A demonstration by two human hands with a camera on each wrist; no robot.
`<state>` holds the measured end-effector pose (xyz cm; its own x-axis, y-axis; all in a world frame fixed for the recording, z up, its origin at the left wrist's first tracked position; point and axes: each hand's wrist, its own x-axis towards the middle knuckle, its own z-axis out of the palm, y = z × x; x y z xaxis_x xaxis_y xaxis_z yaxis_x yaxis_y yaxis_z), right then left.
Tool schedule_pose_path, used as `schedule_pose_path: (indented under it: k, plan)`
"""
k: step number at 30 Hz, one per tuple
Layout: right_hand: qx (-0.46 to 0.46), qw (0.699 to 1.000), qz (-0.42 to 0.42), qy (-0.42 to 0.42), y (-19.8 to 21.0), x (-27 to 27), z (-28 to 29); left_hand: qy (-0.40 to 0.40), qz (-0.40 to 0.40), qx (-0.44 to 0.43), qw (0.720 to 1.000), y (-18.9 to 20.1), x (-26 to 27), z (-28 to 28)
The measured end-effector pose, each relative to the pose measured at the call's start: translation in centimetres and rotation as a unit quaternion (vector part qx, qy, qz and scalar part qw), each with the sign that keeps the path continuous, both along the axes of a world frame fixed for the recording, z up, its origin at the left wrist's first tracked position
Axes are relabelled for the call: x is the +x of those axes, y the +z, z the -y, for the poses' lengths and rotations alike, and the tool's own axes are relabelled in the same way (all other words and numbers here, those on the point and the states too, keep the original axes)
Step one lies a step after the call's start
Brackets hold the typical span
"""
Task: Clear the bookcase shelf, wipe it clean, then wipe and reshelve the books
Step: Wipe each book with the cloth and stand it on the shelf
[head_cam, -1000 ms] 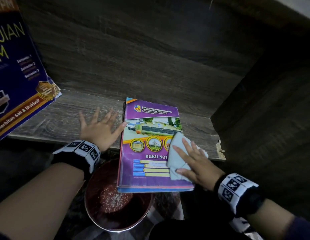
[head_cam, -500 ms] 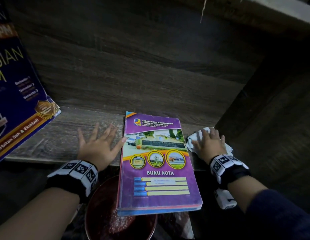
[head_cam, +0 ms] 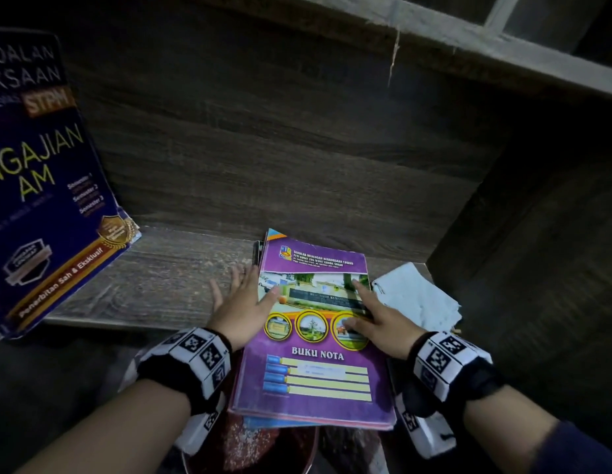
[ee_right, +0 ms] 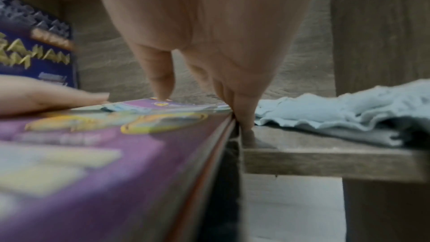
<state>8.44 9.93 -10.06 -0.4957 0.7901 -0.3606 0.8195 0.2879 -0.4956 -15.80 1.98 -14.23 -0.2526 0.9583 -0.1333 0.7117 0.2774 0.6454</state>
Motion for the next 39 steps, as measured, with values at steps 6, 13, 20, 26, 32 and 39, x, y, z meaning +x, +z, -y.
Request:
schedule_pose_path:
  k: [6, 13, 20, 26, 32, 39]
  plan:
    - [-0.024, 0.997, -0.061, -0.036, -0.6, 0.3, -0.9, -0.015, 0.197, 0.135, 0.971, 1.4, 2.1, -0.2]
    - [-0.006, 0.961, -0.213, -0.177, -2.3, 2.2, -2.5, 0.005, 0.432, 0.2, 0.88, 4.6, 1.7, 0.6]
    - [-0.153, 0.87, -0.399, -0.247, 1.4, 0.9, -1.6, -0.049, 0.487, 0.249, 0.836, 6.5, 2.9, 1.9]
    - [0.079, 0.856, -0.415, -0.297, 2.6, -0.2, -0.1, -0.072, 0.414, 0.333, 0.844, 9.2, 4.9, 4.4]
    - [0.218, 0.823, -0.466, -0.241, 8.3, -4.2, 1.9, 0.0, 0.327, 0.421, 0.846, 11.0, 2.3, 6.1]
    - [0.173, 0.785, -0.57, -0.169, 12.3, -16.7, 2.2, 0.127, 0.18, 0.506, 0.834, 12.2, -6.2, 8.6]
